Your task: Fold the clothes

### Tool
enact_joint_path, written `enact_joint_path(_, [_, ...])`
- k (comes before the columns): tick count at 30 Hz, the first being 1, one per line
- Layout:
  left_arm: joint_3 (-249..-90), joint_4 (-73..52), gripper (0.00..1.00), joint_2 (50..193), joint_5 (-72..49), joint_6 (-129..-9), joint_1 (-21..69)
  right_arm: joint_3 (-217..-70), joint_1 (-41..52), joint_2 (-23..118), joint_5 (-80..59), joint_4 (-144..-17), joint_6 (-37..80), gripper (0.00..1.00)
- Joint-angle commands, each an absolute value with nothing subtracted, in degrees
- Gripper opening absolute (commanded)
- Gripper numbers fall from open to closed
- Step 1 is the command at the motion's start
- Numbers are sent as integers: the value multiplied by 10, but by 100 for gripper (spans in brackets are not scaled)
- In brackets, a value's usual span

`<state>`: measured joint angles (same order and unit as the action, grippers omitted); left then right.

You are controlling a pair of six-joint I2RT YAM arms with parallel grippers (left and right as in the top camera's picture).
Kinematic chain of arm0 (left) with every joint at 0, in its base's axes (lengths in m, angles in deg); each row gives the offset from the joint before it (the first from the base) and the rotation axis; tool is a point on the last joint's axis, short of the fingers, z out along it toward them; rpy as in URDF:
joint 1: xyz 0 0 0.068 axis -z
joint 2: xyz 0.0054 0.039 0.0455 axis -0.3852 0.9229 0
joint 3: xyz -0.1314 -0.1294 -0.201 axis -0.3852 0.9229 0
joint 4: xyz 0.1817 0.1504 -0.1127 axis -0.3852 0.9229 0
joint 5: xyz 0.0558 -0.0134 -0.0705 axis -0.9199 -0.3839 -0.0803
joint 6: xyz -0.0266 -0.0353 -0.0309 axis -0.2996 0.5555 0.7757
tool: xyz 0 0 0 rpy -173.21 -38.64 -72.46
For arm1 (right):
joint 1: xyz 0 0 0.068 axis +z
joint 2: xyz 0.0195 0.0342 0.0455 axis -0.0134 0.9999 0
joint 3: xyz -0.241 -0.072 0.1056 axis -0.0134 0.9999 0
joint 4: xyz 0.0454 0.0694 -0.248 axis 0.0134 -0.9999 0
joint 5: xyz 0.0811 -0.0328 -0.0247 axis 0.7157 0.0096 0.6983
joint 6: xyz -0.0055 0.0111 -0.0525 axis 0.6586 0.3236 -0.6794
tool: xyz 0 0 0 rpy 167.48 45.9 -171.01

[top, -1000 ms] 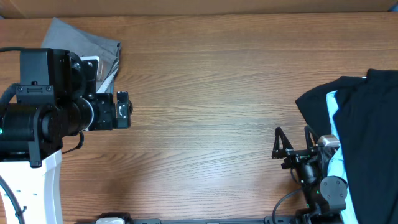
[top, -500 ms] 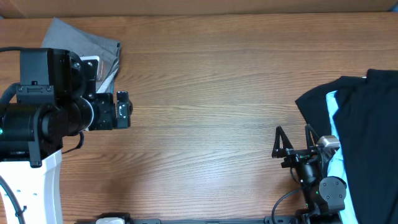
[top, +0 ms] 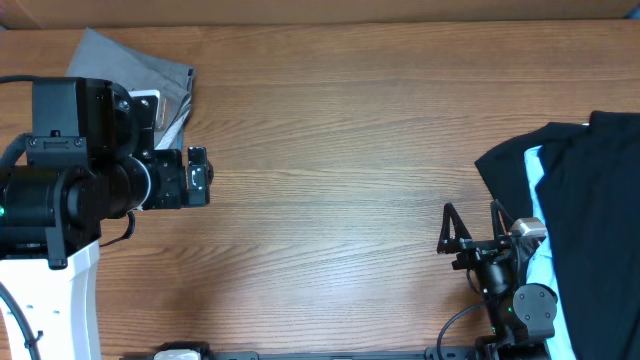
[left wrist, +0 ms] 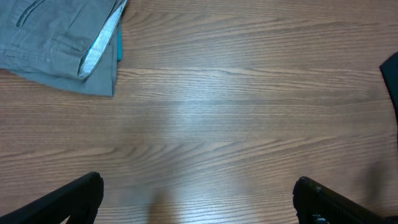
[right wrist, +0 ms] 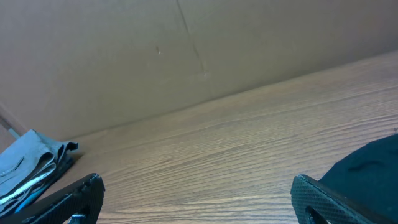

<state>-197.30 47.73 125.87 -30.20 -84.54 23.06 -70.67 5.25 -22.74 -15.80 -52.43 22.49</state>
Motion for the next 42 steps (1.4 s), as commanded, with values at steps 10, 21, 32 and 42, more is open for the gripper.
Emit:
enact_joint_path(10, [-1971,460,100,1240,-321,-847,237,-701,51,-234,-163,-520,225,100])
enact_joint_path(21, [-1732,75,100,1054,-345,-874,247,-701,51,-234,-163,-520,225,100])
enact_joint_path(32, [-1337,-254,100,807,-346,-931,250,-701,51,-234,-163,-520,225,100])
enact_joint_path(42, [-1065,-391,100,561,-360,-932,276,-701,50,-234,-163,-520,225,100])
